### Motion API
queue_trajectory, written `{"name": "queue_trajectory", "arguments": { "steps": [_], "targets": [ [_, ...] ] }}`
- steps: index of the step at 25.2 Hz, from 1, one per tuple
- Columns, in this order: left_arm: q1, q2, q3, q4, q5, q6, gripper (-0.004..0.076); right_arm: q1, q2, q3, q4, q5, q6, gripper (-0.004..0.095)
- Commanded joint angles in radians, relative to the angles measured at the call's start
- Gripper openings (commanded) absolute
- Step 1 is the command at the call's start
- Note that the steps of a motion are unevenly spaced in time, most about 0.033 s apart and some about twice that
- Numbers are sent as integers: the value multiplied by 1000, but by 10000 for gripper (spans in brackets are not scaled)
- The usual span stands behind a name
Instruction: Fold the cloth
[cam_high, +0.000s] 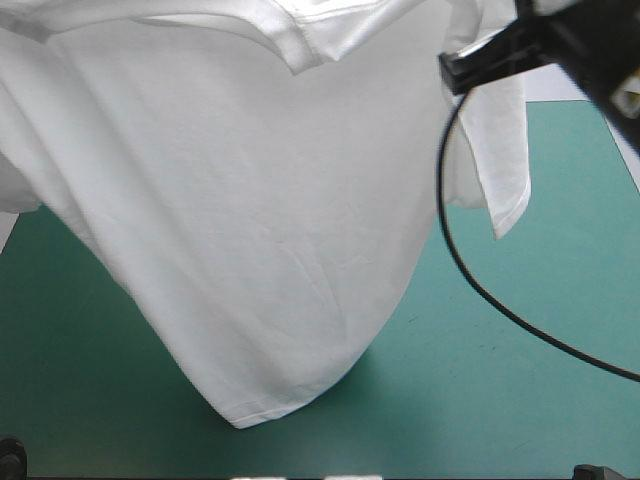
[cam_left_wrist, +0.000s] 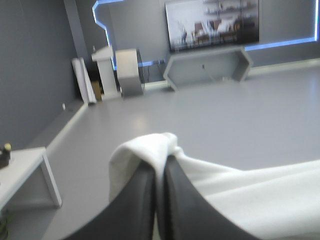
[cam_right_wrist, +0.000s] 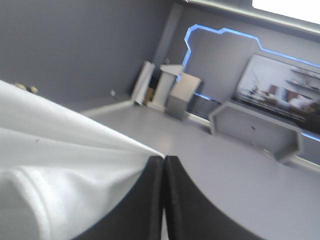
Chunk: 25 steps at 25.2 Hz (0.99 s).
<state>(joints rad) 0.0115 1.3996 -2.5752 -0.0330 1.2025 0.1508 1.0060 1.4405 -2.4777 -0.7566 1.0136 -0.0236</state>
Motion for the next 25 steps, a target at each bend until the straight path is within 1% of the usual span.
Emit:
{"name": "queue_trajectory", "arguments": {
  "steps": [1, 3, 6, 9, 11, 13, 16, 17, 19, 23, 24, 25],
  "targets": [
    [3, 52, 109, 55, -66, 7, -10, -30, 72, -24, -225, -3, 39, -18],
    [3, 83, 189, 22, -86, 9, -10, -88, 124, -24, -161, -8, 46, -18],
    [3, 124, 290, -26, -119, 11, -10, -243, 215, -24, 30, -10, 54, -18],
    [3, 158, 392, -23, -187, 11, -10, -408, 303, -24, 219, -10, 61, -18],
    [3, 181, 467, -20, -249, 11, -10, -478, 356, -24, 303, -23, 61, -18],
    [3, 210, 543, -36, -329, 11, -10, -532, 413, -24, 347, -61, 61, -18],
    [3, 257, 637, -78, -447, 11, -10, -584, 500, -24, 353, -112, 87, -18],
    [3, 293, 680, -94, -512, 11, -10, -610, 560, -24, 361, -138, 106, -18],
    [3, 364, 714, -120, -584, 11, -10, -635, 636, -24, 394, -178, 114, -18],
    [3, 517, 724, -131, -636, 5, -8, -639, 780, -24, 409, -222, 142, -18],
    [3, 554, 724, -143, -640, 5, 3, -639, 812, -24, 433, -229, 156, -17],
    [3, 593, 724, -177, -650, 5, 41, -644, 837, -24, 475, -241, 162, -8]
  ]
}}
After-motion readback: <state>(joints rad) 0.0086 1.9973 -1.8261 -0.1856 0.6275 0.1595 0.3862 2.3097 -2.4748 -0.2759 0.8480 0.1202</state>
